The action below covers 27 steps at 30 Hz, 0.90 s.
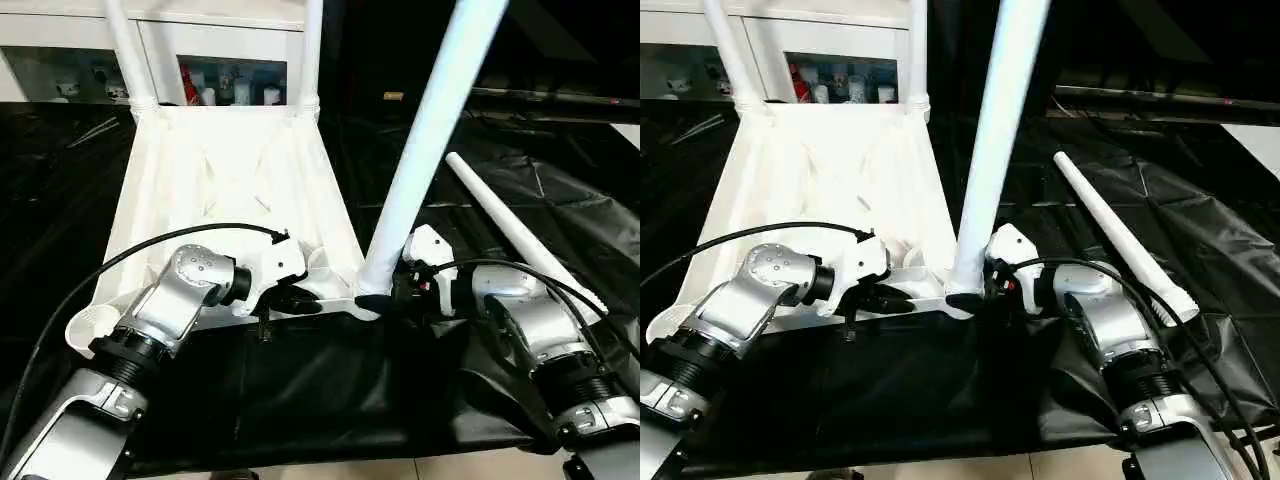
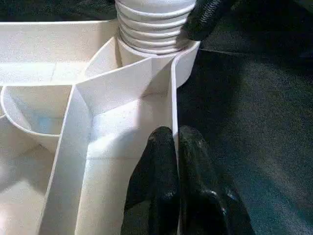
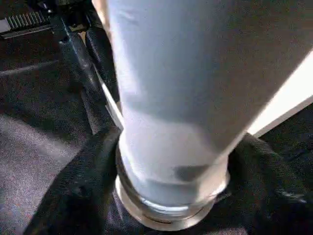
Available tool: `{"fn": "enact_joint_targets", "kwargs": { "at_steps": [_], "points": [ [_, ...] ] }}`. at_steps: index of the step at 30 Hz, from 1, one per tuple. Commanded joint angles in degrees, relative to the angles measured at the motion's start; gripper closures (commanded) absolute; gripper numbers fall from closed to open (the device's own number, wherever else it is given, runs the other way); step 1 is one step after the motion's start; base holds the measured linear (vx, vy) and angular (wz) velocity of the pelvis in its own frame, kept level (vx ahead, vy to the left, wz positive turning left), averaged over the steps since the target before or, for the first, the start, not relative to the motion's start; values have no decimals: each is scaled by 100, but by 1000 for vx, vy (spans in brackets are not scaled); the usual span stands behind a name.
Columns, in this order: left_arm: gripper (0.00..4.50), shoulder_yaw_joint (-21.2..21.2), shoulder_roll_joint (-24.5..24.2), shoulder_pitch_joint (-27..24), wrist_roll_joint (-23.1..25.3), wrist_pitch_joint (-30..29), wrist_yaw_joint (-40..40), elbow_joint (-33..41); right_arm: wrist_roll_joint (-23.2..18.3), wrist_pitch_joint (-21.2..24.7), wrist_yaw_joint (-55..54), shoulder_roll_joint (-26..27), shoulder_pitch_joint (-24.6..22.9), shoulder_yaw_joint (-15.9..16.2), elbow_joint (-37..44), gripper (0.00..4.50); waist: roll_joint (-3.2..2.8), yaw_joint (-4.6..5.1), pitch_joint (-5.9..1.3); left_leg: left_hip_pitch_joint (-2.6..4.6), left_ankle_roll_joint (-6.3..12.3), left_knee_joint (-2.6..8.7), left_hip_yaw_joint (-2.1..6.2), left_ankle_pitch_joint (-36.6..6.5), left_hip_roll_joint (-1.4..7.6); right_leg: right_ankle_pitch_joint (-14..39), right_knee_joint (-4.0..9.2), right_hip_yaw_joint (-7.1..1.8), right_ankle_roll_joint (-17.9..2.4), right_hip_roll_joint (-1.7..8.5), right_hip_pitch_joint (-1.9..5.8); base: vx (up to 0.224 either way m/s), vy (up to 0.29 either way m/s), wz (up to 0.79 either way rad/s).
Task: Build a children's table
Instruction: Rotate leg to tighten
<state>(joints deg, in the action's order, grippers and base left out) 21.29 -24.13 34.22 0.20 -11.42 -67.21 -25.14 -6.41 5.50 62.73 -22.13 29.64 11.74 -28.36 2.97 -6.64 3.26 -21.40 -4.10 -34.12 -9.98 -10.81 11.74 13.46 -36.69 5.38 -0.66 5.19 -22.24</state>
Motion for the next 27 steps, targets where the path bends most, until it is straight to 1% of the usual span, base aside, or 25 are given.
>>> {"fn": "enact_joint_targets", "kwargs": {
  "at_steps": [1, 3, 5, 7, 9, 12, 13, 14, 15, 16, 17, 18, 19, 20, 21, 22, 24, 25, 26, 27],
  "points": [
    [450, 50, 80, 45, -54, 152, -116, 255, -9, -108, 73, 32, 69, 36, -58, 156, 15, 13, -414, 83, 556, 324, 16, 62, 191, -890, 283, -337, -1596, 360, 330, 0, 0, 0],
    [450, 49, 74, 47, -57, 147, -125, 256, -9, -130, 77, 43, 53, 37, -73, 163, 14, 14, -411, 81, 511, 326, 14, -24, 192, -771, 289, -339, -1584, 368, 328, 0, 0, 0],
    [450, 49, 58, 43, -58, 147, -138, 260, -4, -148, 71, 60, 35, 44, -89, 170, 7, 14, -415, 80, 488, 322, 16, -16, 192, -796, 283, -340, -1589, 364, 329, 0, 0, 0],
    [450, 47, 43, 36, -59, 144, -146, 260, -57, -96, -12, 128, -2, -14, -132, 173, 5, 17, -412, 80, 469, 324, 17, -58, 188, -770, 284, -340, -1587, 362, 331, 0, 0, 0],
    [450, 28, 71, 31, -39, 111, -61, 219, -191, 95, -271, 283, -14, -208, -288, 174, -5, 25, -407, 83, 436, 328, 16, -122, 190, -695, 291, -344, -1575, 364, 325, 0, 0, 0],
    [450, 12, 102, 38, -11, 86, 30, 178, -235, 194, -464, 366, 8, -318, -411, 174, -5, 39, -405, 86, 348, 341, 21, -222, 194, -570, 302, -343, -1558, 365, 324, 0, 0, 0],
    [450, -46, 201, 83, 47, 32, 296, 46, -219, 245, -768, 463, 33, -420, -592, 174, -20, 45, -399, 77, 317, 350, 26, -256, 196, -524, 302, -342, -1551, 369, 327, 0, 0, 0],
    [450, -145, 383, 161, 106, -75, 717, -152, -179, 297, -1194, 605, 54, -526, -827, 175, -34, 69, -381, 91, 218, 367, 15, -439, 197, -310, 338, -347, -1533, 372, 307, 0, 0, 0],
    [450, -218, 534, 224, 153, -196, 1056, -296, -134, 319, -1558, 724, 75, -599, -1000, 175, -44, 66, -379, 112, 91, 385, 30, -634, 195, 15, 373, -341, -1485, 384, 319, 0, 0, 0],
    [450, -279, 663, 281, 192, -303, 1343, -418, -95, 337, -1872, 828, 96, -661, -1148, 175, -32, 83, -378, 103, 47, 388, 25, -676, 192, 110, 383, -346, -1449, 385, 324, 0, 0, 0],
    [450, -321, 828, 346, 247, -437, 1682, -541, -45, 389, -2307, 978, 136, -729, -1305, 175, -44, 95, -365, 118, -52, 410, 35, -788, 198, 347, 414, -348, -1402, 395, 311, 0, 0, 0],
    [450, -337, 894, 372, 274, -497, 1826, -586, -26, 401, -2463, 1035, 152, -750, -1354, 175, -34, 117, -362, 123, -122, 415, 32, -850, 193, 501, 437, -352, -1346, 386, 301, 0, 0, 0],
    [450, -428, 1174, 467, 322, -724, 2351, -749, 40, 471, -3133, 1257, 238, -847, -1544, 175, -48, 123, -363, 120, -149, 416, 37, -878, 196, 553, 440, -356, -1322, 395, 301, 0, 0, 0],
    [450, -487, 1382, 529, 329, -885, 2666, -844, 61, 582, -3621, 1425, 322, -953, -1696, 175, -37, 138, -361, 120, -178, 420, 39, -866, 187, 626, 455, -356, -1270, 386, 299, 0, 0, 0],
    [450, -505, 1683, 603, 351, -1052, 3013, -941, 124, 572, -4095, 1663, 436, -994, -1858, 175, -39, 157, -362, 107, -205, 424, 41, -875, 176, 716, 456, -361, -1238, 389, 294, 0, 0, 0],
    [450, -489, 1753, 617, 368, -1075, 3079, -959, 157, 516, -4164, 1723, 461, -982, -1882, 175, -35, 159, -367, 108, -211, 427, 44, -868, 176, 756, 469, -355, -1211, 386, 297, 0, 0, 0],
    [450, -440, 1824, 626, 407, -1097, 3118, -965, 201, 478, -4249, 1787, 501, -954, -1913, 175, -23, 140, -375, 92, -159, 414, 41, -834, 169, 698, 481, -357, -1156, 392, 308, 0, 0, 0],
    [450, -309, 1892, 662, 595, -1081, 3169, -1022, 203, 380, -4228, 1899, 587, -942, -1967, 175, -21, 131, -384, 79, -66, 406, 38, -693, 165, 420, 460, -354, -1136, 370, 306, 0, 0, 0],
    [450, -253, 1893, 674, 662, -1037, 3159, -1052, 143, 331, -4102, 1941, 621, -954, -1971, 175, -27, 129, -383, 80, -20, 409, 36, -694, 161, 402, 465, -348, -1122, 368, 306, 0, 0, 0],
    [450, -243, 1899, 685, 681, -1021, 3170, -1077, 122, 305, -4069, 1959, 640, -967, -1990, 140, -31, 123, -383, 82, -5, 407, 33, -707, 160, 414, 470, -348, -1116, 373, 305, 0, 0, 0]
  ]
}}
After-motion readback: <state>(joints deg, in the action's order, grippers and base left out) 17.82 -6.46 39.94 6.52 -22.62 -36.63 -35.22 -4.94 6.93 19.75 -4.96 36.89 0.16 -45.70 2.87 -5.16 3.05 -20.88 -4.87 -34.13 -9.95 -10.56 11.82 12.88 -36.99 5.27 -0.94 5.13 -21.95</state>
